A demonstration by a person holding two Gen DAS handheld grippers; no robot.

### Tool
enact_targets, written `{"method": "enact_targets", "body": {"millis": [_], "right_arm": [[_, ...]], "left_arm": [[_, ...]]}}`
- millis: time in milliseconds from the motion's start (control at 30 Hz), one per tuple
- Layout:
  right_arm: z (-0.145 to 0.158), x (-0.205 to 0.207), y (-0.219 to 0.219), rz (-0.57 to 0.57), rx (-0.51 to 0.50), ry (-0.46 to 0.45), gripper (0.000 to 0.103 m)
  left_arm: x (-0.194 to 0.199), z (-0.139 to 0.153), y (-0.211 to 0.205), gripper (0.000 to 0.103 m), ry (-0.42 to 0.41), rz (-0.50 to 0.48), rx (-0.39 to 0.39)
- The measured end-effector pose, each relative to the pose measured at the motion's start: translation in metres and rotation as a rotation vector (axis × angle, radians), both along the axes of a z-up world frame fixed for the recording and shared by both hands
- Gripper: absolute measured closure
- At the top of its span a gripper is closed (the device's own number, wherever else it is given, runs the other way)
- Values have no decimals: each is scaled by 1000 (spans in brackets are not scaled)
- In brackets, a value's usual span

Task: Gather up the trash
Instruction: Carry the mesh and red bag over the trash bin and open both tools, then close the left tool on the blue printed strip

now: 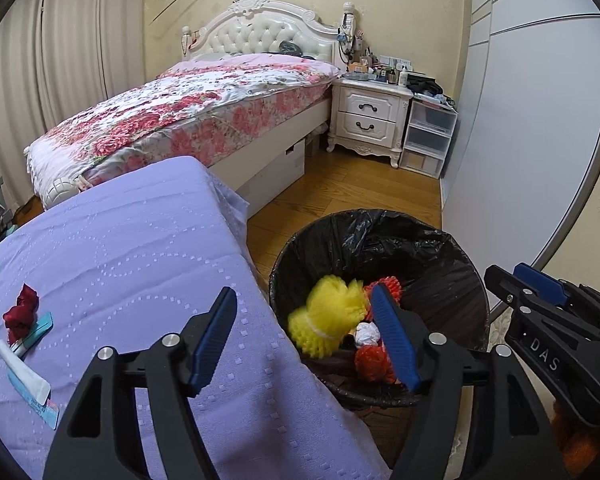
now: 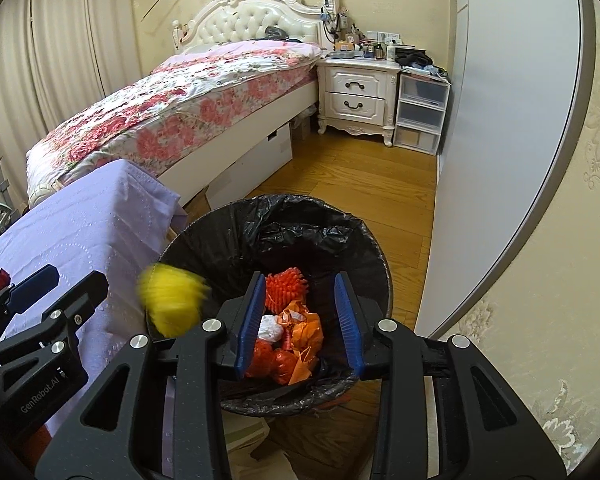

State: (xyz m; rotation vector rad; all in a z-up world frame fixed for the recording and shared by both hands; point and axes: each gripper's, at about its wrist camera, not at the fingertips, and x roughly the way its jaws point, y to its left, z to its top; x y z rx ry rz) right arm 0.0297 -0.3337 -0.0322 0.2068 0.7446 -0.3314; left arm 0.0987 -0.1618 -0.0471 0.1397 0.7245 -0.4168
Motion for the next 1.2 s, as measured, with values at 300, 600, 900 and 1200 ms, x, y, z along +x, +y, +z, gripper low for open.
{"method": "enact_targets", "body": {"millis": [300,600,900,1200], "right_arm": [[0,1,11,31,-1,6,67],[2,10,61,143,-4,15,58],[5,21,134,309,-18,29,57],[4,29,197,436,-52,52,56]], "left_arm": [[-4,2,27,31,9,74,22],[-14,0,87,31,24,207,37],[-24,0,171,31,36,375,28],[-17,-9,211,31,101,458,-15]]}}
